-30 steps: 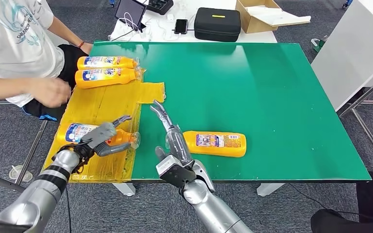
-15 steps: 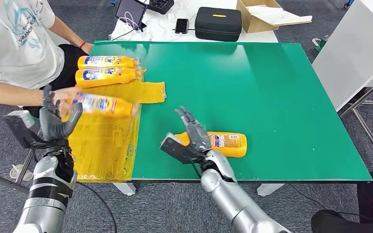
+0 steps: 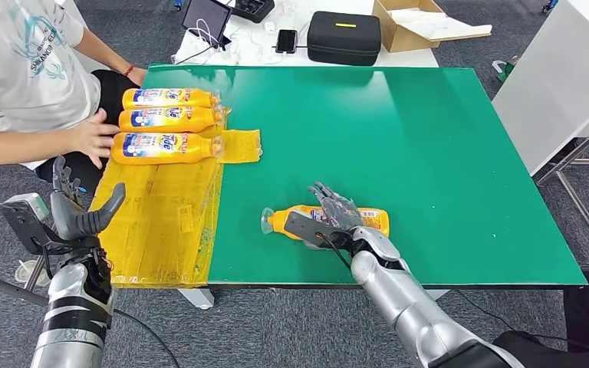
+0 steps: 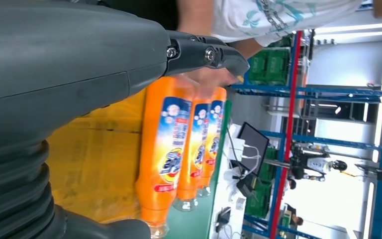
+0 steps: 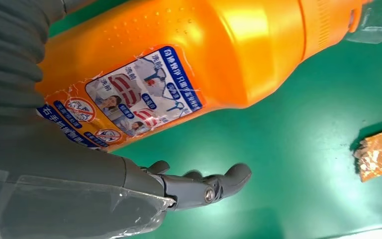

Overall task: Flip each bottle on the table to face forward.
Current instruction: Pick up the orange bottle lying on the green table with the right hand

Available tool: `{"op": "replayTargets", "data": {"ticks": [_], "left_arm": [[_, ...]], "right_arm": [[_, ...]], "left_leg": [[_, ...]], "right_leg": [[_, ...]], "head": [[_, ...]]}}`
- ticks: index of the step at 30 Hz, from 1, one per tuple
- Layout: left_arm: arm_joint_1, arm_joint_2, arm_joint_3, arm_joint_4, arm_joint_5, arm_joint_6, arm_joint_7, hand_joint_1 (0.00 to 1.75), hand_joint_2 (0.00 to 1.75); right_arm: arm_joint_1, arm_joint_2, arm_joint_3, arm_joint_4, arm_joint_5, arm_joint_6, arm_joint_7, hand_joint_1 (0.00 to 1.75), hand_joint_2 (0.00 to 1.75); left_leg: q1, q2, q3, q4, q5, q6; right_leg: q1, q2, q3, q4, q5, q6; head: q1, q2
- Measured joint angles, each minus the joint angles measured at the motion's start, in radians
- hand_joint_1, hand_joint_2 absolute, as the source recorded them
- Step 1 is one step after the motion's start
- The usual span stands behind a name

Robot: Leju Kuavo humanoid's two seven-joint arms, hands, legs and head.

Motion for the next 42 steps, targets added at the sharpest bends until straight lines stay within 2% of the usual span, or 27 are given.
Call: {"op": "replayTargets", "data": {"ticks": [11,15,17,18,21,22,23,35,39,42], "left_arm": [[-0.016,-0.001,0.003,0.052,-0.008,0.011,0.000,0.00,1.75],[-0.022,-0.001,0.003,0.071,-0.008,0.011,0.000,0.00,1.75],[-0.028,-0.001,0.003,0.085,-0.008,0.011,0.000,0.00,1.75],[-0.031,-0.001,0.003,0.092,-0.008,0.011,0.000,0.00,1.75],[-0.039,-0.001,0.004,0.110,-0.007,0.009,0.000,0.00,1.75],[-0.041,-0.001,0.004,0.115,-0.007,0.009,0.000,0.00,1.75],[-0.043,-0.001,0.004,0.120,-0.006,0.008,0.000,0.00,1.75],[-0.056,-0.003,0.005,0.172,0.012,-0.008,0.000,0.00,1.75],[-0.057,-0.004,0.006,0.179,0.012,-0.009,0.000,0.00,1.75],[-0.057,-0.006,0.007,0.183,0.012,-0.010,0.000,0.00,1.75]], "right_arm": [[-0.072,-0.006,0.005,0.094,0.009,0.085,0.003,0.00,1.75],[-0.100,-0.015,0.020,0.116,0.023,0.150,0.008,0.00,1.75],[-0.118,-0.022,0.032,0.128,0.027,0.192,0.007,0.10,1.75],[-0.128,-0.026,0.039,0.134,0.029,0.211,0.007,0.21,1.75],[-0.150,-0.039,0.057,0.149,0.031,0.252,0.002,1.36,1.75],[-0.156,-0.043,0.062,0.153,0.032,0.261,0.001,1.69,1.75],[-0.160,-0.047,0.066,0.157,0.032,0.269,-0.001,1.75,1.75],[-0.199,-0.092,0.114,0.178,0.011,0.358,-0.060,1.75,1.75],[-0.202,-0.099,0.117,0.179,0.006,0.360,-0.066,1.75,1.75],[-0.192,-0.101,0.116,0.172,-0.036,0.313,-0.087,1.75,1.75]], "left_leg": [[0.000,0.000,0.004,0.000,0.000,0.000],[0.000,0.000,0.004,0.000,0.000,0.000],[0.000,0.000,0.004,0.000,0.001,0.001],[0.000,0.000,0.005,0.000,0.001,0.001],[0.000,0.000,0.005,0.000,0.001,0.001],[0.000,0.000,0.005,0.000,0.001,0.001],[0.000,0.000,0.005,0.000,0.001,0.001],[0.000,0.000,0.005,0.000,0.001,0.001],[0.000,0.000,0.005,0.000,0.001,0.001],[0.000,0.000,0.005,0.000,0.001,0.001]], "right_leg": [[0.000,0.000,0.004,0.000,0.000,0.000],[0.000,0.000,0.005,0.000,0.000,0.000],[0.000,0.000,0.005,0.000,0.000,0.000],[0.000,0.000,0.005,0.000,0.000,0.000],[0.000,0.000,0.006,0.000,0.000,0.000],[0.000,0.000,0.006,0.000,0.000,0.000],[0.000,0.000,0.006,0.000,0.000,0.000],[0.000,0.000,0.006,0.000,0.000,0.000],[0.000,0.000,0.006,0.000,0.000,0.000],[0.000,0.000,0.006,0.000,0.000,0.000]], "head": [[0.000,0.000],[0.000,0.000],[0.000,0.000],[0.000,0.000],[0.000,0.000],[0.000,0.000],[0.000,0.000],[0.000,0.000],[0.000,0.000],[0.000,0.000]]}}
